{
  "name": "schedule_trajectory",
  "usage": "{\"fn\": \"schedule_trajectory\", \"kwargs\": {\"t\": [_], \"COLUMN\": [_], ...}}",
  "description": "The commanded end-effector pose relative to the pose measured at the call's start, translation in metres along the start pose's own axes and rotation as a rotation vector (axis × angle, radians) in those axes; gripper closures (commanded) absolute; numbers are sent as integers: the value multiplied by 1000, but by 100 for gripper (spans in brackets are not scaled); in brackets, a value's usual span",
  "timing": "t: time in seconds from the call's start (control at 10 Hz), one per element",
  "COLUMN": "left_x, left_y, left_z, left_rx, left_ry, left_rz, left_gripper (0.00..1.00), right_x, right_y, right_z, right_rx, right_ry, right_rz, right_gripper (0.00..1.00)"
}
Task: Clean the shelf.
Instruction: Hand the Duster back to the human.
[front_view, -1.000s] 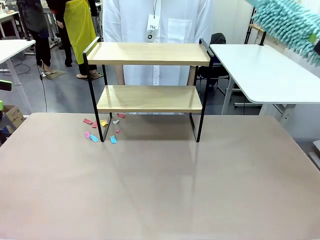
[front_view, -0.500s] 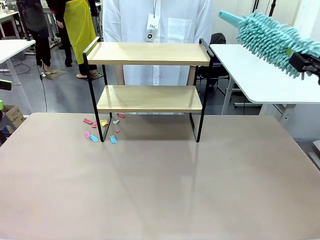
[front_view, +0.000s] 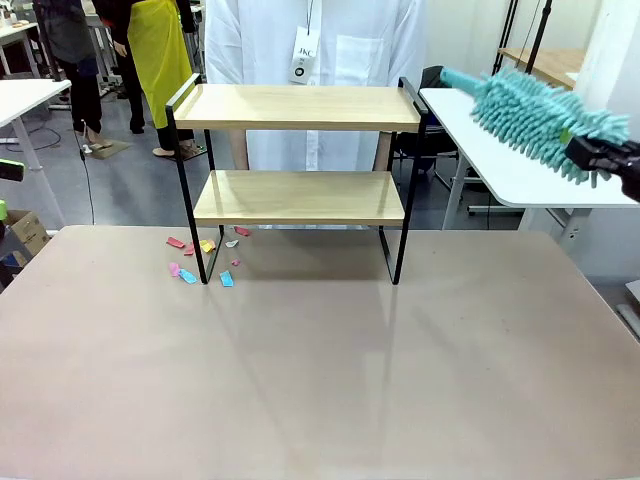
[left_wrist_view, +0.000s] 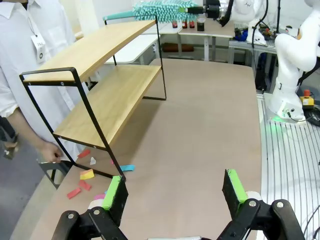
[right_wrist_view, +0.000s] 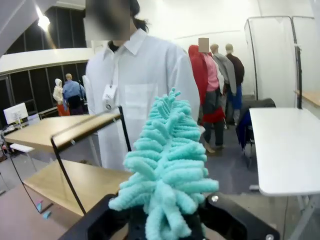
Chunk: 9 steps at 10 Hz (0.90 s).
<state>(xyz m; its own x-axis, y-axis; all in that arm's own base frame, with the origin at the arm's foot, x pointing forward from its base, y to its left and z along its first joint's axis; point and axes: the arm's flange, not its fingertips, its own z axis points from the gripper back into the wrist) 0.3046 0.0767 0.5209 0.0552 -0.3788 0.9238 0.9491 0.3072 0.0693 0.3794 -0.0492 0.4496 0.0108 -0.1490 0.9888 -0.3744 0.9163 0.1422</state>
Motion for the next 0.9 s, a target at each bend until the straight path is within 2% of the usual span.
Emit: {"fn": "schedule_trajectory", "kwargs": {"t": [0.0,0.4,0.6,0.7,0.8], "left_x": [0,0,0,0,0], "left_y": [0,0,0,0,0], "left_z": [0,0,0,0,0], "left_rx": [1,1,1,1,1], "left_ry": [-29,-29,-29,-29,-29], "left_rz": [-19,-19,-19,-19,-19], "left_gripper": [0,0,0,0,0], "right_x": [-37,-65,-68,-67,-39], "right_y": [0,-15,-17,-16,-53], "right_z": [7,37,41,38,23], "right_rx": [-96,-210,-214,-185,-198], "right_ry": [41,101,96,108,116], "right_rz": [9,45,42,39,4], "right_gripper": [84,84,84,84,84]}}
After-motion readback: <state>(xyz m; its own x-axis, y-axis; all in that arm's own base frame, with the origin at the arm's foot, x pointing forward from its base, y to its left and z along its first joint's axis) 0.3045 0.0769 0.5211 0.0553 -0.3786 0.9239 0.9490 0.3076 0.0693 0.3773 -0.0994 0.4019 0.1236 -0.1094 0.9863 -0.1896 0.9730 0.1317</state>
